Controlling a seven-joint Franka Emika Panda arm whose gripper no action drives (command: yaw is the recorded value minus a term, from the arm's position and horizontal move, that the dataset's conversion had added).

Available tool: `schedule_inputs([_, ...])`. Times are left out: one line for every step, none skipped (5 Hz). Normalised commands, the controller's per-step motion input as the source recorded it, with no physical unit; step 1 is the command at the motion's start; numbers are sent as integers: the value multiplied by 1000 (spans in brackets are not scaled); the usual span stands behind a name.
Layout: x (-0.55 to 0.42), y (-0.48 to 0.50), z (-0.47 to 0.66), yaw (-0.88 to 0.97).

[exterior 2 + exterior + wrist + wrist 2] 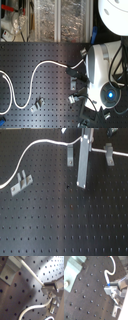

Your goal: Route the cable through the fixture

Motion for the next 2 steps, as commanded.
schedule_inputs([18,57,-1,-43])
schedule_inputs([-13,144,-2,-146])
